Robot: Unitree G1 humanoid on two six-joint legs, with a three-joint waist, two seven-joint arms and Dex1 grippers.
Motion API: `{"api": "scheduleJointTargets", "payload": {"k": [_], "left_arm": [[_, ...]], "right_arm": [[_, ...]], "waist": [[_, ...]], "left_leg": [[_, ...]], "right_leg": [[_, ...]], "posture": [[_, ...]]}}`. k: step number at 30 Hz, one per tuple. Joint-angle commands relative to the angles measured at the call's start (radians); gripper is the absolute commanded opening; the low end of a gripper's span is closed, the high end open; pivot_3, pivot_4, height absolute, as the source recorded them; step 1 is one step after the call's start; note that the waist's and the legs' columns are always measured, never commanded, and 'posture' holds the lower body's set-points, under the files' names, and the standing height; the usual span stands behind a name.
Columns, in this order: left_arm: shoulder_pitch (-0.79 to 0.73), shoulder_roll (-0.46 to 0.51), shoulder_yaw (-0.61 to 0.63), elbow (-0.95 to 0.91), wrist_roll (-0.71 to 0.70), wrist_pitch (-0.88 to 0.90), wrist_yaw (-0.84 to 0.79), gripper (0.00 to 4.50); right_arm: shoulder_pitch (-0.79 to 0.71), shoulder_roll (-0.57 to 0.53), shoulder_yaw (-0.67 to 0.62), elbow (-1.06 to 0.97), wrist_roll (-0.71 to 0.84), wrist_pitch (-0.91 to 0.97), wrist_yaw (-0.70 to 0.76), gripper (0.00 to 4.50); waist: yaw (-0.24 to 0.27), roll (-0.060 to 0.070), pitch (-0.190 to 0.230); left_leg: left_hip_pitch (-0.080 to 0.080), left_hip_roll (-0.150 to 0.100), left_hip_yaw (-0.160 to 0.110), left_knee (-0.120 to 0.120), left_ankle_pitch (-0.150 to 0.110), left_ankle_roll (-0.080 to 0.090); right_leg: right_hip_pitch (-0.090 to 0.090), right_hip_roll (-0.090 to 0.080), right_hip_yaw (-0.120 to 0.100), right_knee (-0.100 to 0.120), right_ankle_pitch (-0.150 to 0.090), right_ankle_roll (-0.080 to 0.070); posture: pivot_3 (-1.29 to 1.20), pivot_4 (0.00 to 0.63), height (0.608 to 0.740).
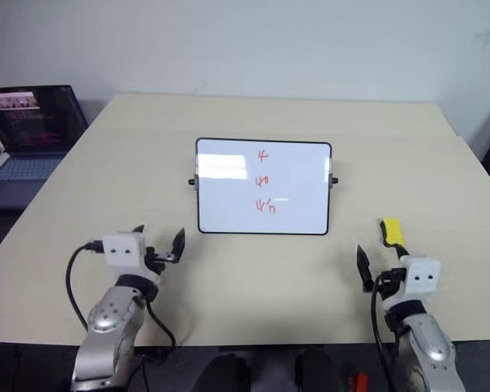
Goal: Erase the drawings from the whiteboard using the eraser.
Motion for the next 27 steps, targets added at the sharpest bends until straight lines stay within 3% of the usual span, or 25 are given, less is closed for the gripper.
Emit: {"api": "scheduleJointTargets", "payload": {"k": [1, 5, 14, 17, 20, 23, 27], "left_arm": [[-0.01, -0.008, -0.005, -0.021, 0.015, -0.016, 0.015, 4.5], [-0.01, -0.009, 0.006, -0.038, 0.019, -0.006, 0.027, 4.5], [-0.073, 0.143, 0.107, -0.021, -0.128, -0.003, -0.163, 4.5], [-0.1, 0.23, 0.16, -0.012, -0.223, 0.014, -0.288, 4.5], [-0.187, 0.342, 0.191, -0.018, -0.358, 0.143, -0.404, 4.5], [-0.284, 0.469, 0.169, 0.014, -0.471, 0.29, -0.556, 4.5], [-0.401, 0.539, 0.104, 0.022, -0.529, 0.378, -0.663, 4.5]], "right_arm": [[-0.007, -0.022, 0.007, -0.059, -0.005, 0.035, 0.001, 4.46], [-0.01, -0.013, 0.009, -0.106, 0.003, 0.079, -0.026, 4.46], [-0.061, -0.002, 0.015, -0.182, 0.04, 0.129, -0.04, 4.46], [-0.083, 0.025, 0.056, -0.195, 0.05, 0.163, -0.063, 4.46], [-0.117, 0.026, 0.064, -0.219, 0.082, 0.196, -0.06, 4.46], [-0.149, 0.038, 0.076, -0.26, 0.097, 0.226, -0.084, 4.46], [-0.197, 0.037, 0.073, -0.279, 0.079, 0.264, -0.129, 4.46]], "waist": [[0.0, 0.0, 0.0], [0.001, 0.0, 0.0], [0.001, -0.001, 0.0], [-0.001, -0.001, 0.001], [-0.002, -0.002, 0.001], [0.001, -0.003, 0.002], [-0.003, -0.002, 0.002]], "left_leg": [[0.0, 0.0, 0.0, 0.0, 0.0, 0.0], [0.0, 0.0, 0.0, 0.001, 0.0, 0.0], [0.0, 0.001, 0.0, 0.0, 0.0, 0.0], [0.0, 0.001, 0.0, 0.0, 0.0, 0.0], [-0.001, 0.002, 0.0, -0.001, 0.0, 0.0], [-0.002, 0.002, 0.0, 0.0, 0.0, 0.0], [-0.002, 0.002, 0.001, 0.0, 0.0, -0.001]], "right_leg": [[0.0, 0.0, 0.0, 0.0, 0.0, 0.0], [0.001, 0.0, 0.0, 0.0, 0.0, 0.0], [0.0, 0.001, 0.0, 0.0, 0.0, 0.0], [-0.001, 0.001, 0.0, 0.0, 0.0, 0.0], [-0.002, 0.002, 0.0, 0.0, 0.0, -0.001], [-0.003, 0.003, -0.001, 0.001, 0.0, -0.001], [-0.004, 0.004, 0.001, 0.0, 0.0, -0.001]], "posture": [[0.0, 0.15, 0.74], [0.0, 0.15, 0.74], [0.0, 0.15, 0.74], [0.0, 0.15, 0.74], [0.0, 0.15, 0.74], [0.0, 0.15, 0.74], [0.0, 0.15, 0.74]]}}
